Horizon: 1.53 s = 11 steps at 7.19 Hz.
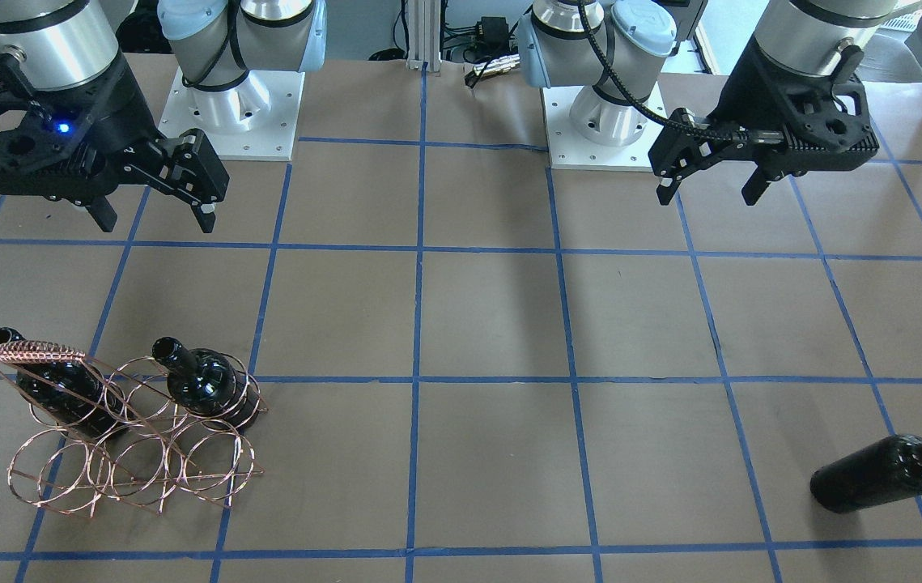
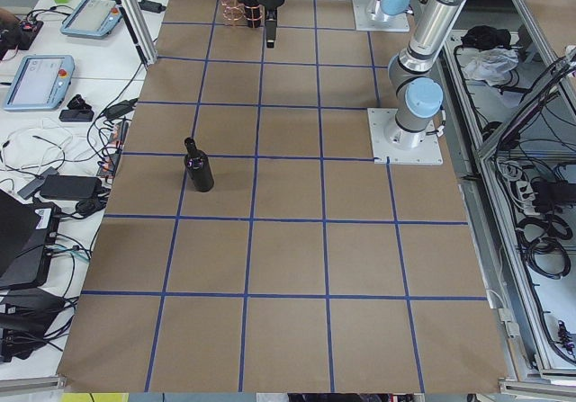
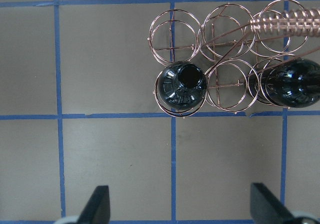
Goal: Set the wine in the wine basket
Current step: 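Move the left gripper toward the dark wine bottle near it, then close the left gripper around the dark wine bottle's neck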
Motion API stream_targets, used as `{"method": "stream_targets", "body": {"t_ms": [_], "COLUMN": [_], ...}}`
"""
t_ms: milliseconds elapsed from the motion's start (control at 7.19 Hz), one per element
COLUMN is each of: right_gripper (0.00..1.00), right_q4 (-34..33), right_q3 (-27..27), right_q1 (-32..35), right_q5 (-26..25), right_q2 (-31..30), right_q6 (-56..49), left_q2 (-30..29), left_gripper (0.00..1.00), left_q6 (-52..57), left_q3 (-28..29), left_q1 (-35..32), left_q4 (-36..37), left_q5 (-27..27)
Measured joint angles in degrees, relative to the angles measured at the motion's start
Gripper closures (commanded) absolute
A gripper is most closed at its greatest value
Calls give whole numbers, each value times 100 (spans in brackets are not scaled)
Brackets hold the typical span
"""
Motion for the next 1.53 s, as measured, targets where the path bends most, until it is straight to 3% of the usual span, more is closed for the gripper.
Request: {"method": "stream_targets", "body": {"t_ms": [695, 1252, 1530], "right_gripper": [0, 0, 0], "right_q4": [9, 9, 9], "right_q3": [0, 0, 0], "right_q1": [0, 0, 0], "right_q5": [4, -5, 6], "right_q2": [-2, -3, -4], "right_q6": [0, 0, 0], "left_q2": [19, -556, -1066], "left_gripper": [0, 0, 0], "left_q6": [56, 845, 1585], "left_q3": [0, 207, 604], "left_q1": [109, 1157, 1651], "left_q4": [25, 644, 768], "left_q5": [55, 11, -16]}}
